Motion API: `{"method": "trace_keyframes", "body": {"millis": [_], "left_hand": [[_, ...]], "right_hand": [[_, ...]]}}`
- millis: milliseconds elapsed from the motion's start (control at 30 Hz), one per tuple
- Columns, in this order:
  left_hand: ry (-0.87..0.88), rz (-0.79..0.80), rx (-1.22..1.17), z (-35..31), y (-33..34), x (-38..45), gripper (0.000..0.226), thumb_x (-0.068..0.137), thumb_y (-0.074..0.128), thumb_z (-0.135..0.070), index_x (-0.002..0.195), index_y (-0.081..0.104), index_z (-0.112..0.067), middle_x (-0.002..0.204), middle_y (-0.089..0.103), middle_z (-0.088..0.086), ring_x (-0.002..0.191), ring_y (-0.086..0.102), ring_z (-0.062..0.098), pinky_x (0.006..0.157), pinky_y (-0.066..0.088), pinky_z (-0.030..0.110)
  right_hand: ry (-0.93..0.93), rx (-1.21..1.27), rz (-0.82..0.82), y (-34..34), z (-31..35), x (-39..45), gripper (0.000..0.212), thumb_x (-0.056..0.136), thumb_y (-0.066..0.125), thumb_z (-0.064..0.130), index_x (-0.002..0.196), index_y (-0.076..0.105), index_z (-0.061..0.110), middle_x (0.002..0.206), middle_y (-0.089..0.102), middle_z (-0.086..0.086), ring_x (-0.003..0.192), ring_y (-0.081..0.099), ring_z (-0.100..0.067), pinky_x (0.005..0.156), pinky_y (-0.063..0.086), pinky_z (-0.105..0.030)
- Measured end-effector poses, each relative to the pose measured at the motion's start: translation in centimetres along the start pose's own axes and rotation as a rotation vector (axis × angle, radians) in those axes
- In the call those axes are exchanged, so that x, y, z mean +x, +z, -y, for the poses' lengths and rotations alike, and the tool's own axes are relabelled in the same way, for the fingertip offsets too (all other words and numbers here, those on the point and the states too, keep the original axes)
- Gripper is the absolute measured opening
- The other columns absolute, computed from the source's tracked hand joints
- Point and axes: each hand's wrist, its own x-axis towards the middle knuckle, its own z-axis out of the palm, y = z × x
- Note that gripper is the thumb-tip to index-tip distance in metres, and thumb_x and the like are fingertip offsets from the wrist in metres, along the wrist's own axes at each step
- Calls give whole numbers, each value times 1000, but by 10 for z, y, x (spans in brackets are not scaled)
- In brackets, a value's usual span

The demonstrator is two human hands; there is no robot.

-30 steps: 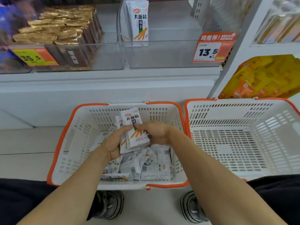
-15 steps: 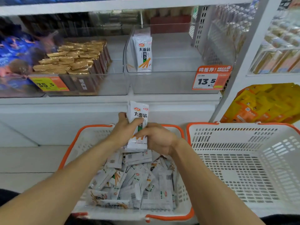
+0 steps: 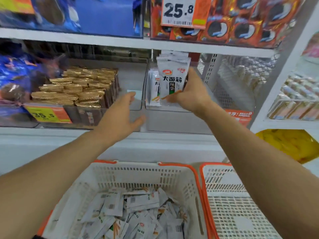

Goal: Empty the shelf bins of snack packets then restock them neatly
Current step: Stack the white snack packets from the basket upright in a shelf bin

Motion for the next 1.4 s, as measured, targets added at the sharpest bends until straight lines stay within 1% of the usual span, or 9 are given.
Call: {"method": "trace_keyframes", "body": {"millis": [133,233,333,433,533,633,800,1233,1400], "left_hand": [[-4,-93,27,0,24,12,75,83,77,-45,144,42,-21,129,64,0,121,55,28,104,40,37],[35,-266,13,2,37,14,58,84,77,-42,133,53,-21,115,70,-2,104,64,24,96,37,36],[114,-315,44,9,43,15,52,84,76,-45,128,57,-22,112,72,-5,94,67,21,85,30,28],[114,-308,30,9,42,15,51,85,76,-44,127,57,-21,115,72,-6,90,68,20,82,27,26],[125,-308,38,7,42,13,53,86,76,-43,129,57,-20,117,71,-5,92,68,19,82,27,26],[115,-299,45,5,39,13,53,87,74,-45,131,57,-20,119,71,-5,93,68,19,83,27,24],[88,-292,59,0,35,10,53,88,72,-46,132,56,-21,120,70,-5,95,64,20,83,28,25],[109,-284,68,5,39,13,53,89,70,-47,133,54,-23,121,69,-6,94,67,17,82,19,19],[117,-263,49,5,39,14,52,88,72,-45,130,55,-21,120,70,-4,96,68,19,83,19,18]], "right_hand": [[185,-92,27,26,-23,65,60,62,87,-10,114,60,5,105,71,-8,97,69,-24,81,60,-42],[295,-153,122,55,-41,93,27,75,81,-4,90,61,7,102,67,-4,98,65,-18,87,55,-31],[357,-333,84,73,-55,105,16,85,69,11,93,55,12,99,59,-8,97,65,-21,80,54,-29],[400,-326,182,76,-55,103,23,78,76,3,91,57,9,90,62,-10,78,61,-21,64,53,-27],[370,-343,160,73,-57,100,39,75,85,11,95,52,10,95,66,-5,88,64,-20,82,55,-32],[312,-327,32,74,-59,102,56,69,89,17,113,54,9,104,70,-6,95,69,-22,81,59,-35],[347,-336,195,72,-55,94,81,67,91,11,131,41,10,119,60,-7,110,59,-27,97,54,-45],[369,-448,220,68,-48,93,73,68,90,8,127,46,11,118,63,-8,108,63,-31,83,61,-44],[369,-469,178,46,-23,76,81,76,87,13,138,35,6,132,54,-14,114,60,-32,90,56,-37]]}}
